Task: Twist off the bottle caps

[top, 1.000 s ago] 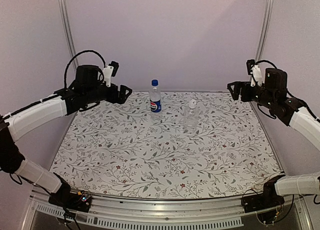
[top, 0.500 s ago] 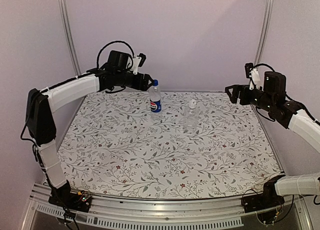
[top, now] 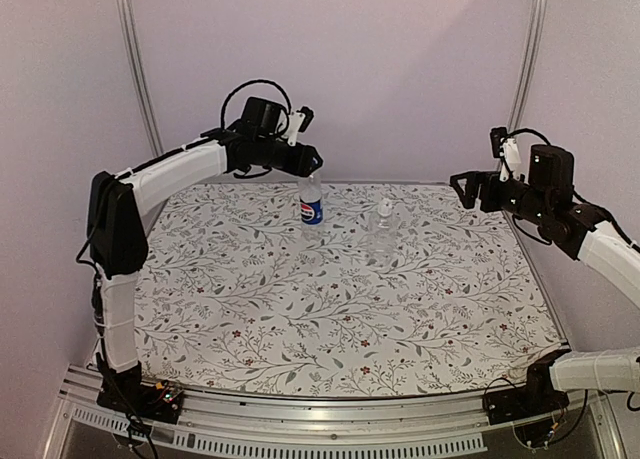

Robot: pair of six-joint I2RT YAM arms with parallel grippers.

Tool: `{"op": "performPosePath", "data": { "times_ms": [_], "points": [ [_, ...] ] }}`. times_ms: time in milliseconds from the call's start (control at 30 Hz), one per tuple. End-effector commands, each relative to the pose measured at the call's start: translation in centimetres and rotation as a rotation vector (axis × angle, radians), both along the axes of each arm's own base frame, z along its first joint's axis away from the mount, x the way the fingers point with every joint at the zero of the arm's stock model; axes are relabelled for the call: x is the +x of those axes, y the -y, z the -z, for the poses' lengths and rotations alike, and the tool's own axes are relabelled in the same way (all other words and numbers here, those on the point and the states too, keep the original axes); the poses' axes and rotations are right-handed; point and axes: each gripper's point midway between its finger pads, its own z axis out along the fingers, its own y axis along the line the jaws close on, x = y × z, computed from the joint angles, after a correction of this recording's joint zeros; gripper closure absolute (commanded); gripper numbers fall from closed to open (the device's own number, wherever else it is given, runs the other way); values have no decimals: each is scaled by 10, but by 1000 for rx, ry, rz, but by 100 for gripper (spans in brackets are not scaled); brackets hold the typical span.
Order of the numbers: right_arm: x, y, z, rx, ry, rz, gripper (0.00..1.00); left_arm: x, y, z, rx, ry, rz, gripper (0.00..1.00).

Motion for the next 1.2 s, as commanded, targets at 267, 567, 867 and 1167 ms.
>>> {"op": "performPosePath", "data": {
  "times_ms": [267,567,867,1167],
  "points": [
    [-5,-2,-3,11,17,-14,1,9,8,23,60,-5,5,53],
    [-4,-4,1,11,0,-23,1,11,9,12,44,29,3,59],
    [-3,-7,2,9,-16,-31,1,8,5,-1,42,50,6,77],
    [-10,-13,-16,22,16,-81,1,-31,-13,-52,4,90,30,99]
  ]
}}
